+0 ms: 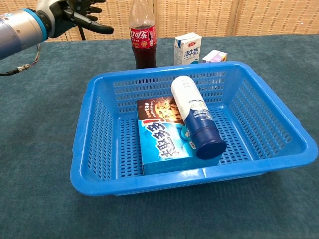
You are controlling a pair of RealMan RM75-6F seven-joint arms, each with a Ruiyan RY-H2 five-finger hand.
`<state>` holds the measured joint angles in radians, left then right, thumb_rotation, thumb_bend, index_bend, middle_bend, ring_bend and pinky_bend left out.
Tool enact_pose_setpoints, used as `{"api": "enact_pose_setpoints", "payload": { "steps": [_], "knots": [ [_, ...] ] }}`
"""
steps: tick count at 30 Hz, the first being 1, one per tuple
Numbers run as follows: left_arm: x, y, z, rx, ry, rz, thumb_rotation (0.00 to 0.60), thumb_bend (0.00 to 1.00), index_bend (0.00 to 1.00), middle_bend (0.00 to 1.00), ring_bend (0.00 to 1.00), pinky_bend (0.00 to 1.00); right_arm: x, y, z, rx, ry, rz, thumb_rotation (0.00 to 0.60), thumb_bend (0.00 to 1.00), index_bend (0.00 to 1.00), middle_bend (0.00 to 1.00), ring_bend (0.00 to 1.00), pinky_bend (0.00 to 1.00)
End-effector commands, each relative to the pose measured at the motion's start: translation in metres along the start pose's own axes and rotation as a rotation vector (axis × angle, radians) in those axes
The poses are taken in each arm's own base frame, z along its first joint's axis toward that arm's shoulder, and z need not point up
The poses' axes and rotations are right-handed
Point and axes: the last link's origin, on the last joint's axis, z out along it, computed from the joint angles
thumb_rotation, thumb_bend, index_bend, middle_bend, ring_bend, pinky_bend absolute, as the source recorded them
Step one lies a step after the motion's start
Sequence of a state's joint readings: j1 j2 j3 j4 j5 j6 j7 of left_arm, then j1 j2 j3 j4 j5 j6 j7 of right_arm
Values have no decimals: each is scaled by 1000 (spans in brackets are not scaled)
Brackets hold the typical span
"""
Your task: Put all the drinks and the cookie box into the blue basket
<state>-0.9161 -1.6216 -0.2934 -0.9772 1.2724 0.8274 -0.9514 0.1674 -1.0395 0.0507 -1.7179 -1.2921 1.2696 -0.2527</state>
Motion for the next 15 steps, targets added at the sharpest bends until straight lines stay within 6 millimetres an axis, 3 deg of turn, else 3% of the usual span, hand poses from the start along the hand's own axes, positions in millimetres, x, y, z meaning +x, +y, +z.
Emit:
{"api": "enact_pose_setpoints", "payload": {
  "steps": [1, 10, 15],
  "knots": [
    [-18, 1, 10, 10, -34, -5, 600, 0, 0, 0, 0, 0, 0, 1, 1, -6, 1, 2, 600, 0, 0, 0, 0, 0],
    [-43, -1, 28, 39, -55, -27, 600, 8, 0, 0, 0, 0, 0, 4, 3, -11, -1, 6, 600, 0, 0, 0, 0, 0],
    [-64, 5, 40, 30, -75, -39, 600, 150, 2, 0, 0, 92, 1, 5, 5, -17, -2, 11, 600, 0, 0, 0, 0, 0]
  ]
}}
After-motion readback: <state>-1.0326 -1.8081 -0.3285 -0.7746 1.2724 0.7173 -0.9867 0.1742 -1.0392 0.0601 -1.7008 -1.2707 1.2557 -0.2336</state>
